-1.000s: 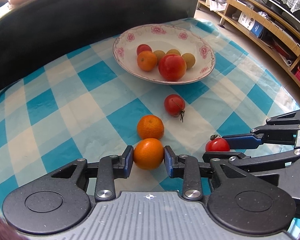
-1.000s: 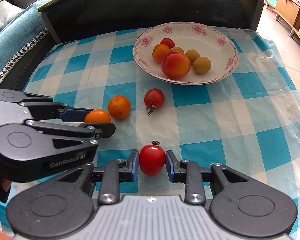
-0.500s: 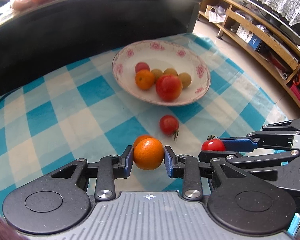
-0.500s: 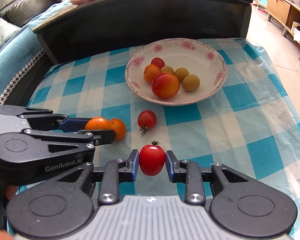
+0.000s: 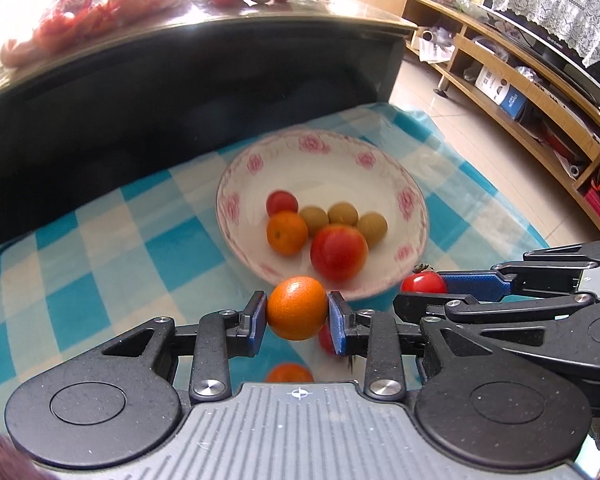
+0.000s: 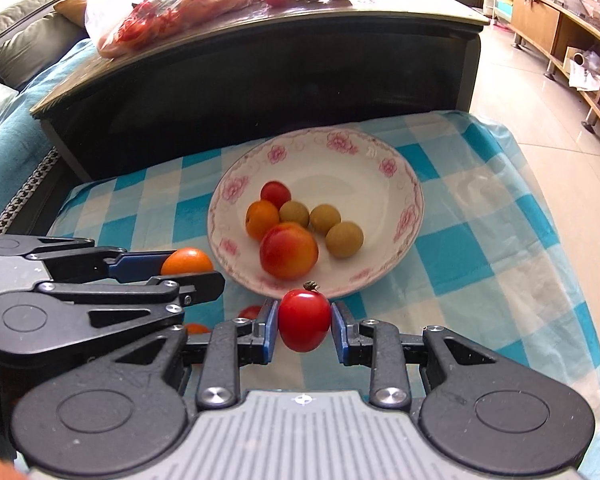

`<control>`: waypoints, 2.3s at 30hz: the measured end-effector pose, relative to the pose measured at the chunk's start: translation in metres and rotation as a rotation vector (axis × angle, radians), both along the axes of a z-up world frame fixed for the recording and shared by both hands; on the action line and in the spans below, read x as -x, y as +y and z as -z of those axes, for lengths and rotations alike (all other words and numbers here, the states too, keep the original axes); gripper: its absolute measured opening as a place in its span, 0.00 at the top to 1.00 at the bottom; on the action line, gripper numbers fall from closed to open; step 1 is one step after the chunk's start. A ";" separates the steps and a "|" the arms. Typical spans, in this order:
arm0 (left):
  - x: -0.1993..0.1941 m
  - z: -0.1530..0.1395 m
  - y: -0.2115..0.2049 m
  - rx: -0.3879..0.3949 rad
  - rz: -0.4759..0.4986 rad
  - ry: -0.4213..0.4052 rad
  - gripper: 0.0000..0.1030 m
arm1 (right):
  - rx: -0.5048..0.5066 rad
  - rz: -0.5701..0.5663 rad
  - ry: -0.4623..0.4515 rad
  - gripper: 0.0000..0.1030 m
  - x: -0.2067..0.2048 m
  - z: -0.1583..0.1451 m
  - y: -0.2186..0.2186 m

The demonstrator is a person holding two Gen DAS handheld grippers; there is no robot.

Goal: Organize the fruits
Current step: 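Carry the held cherry tomato and tangerine over the white floral bowl, then open the left tool to drop the tangerine while the right tool releases its cherry tomato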

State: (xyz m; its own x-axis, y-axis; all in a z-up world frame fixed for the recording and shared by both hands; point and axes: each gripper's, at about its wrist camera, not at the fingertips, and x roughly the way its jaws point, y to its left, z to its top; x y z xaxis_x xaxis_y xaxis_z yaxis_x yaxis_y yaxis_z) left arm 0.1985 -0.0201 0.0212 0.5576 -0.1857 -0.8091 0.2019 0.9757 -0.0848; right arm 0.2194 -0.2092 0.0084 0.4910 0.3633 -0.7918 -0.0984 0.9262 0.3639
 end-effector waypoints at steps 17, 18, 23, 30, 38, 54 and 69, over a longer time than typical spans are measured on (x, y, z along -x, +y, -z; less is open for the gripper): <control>-0.042 0.015 -0.004 -0.028 -0.028 0.014 0.62 | 0.040 0.025 0.001 0.68 -0.040 0.019 -0.002; -0.043 0.015 -0.005 -0.029 -0.030 0.013 0.62 | 0.042 0.027 0.000 0.68 -0.041 0.019 -0.002; -0.044 0.015 -0.004 -0.033 -0.034 0.009 0.62 | 0.053 0.037 -0.002 0.68 -0.045 0.022 -0.002; -0.044 0.014 -0.006 -0.047 -0.032 0.004 0.57 | 0.053 0.057 -0.008 0.68 -0.046 0.020 -0.005; -0.042 0.012 -0.004 -0.052 -0.040 -0.006 0.49 | 0.041 0.080 -0.022 0.68 -0.045 0.015 -0.009; -0.033 0.004 -0.001 -0.087 -0.042 -0.039 0.37 | 0.043 0.091 -0.043 0.65 -0.038 0.003 -0.011; -0.012 -0.002 0.008 -0.095 -0.052 -0.037 0.35 | 0.055 0.062 -0.051 0.62 -0.015 -0.006 0.001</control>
State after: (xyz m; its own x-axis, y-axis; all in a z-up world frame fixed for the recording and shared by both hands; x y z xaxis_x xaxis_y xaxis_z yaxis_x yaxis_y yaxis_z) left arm 0.2107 -0.0126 0.0232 0.5945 -0.0793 -0.8001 0.1519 0.9883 0.0149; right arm 0.2348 -0.2085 0.0145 0.5514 0.2878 -0.7830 -0.0571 0.9494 0.3087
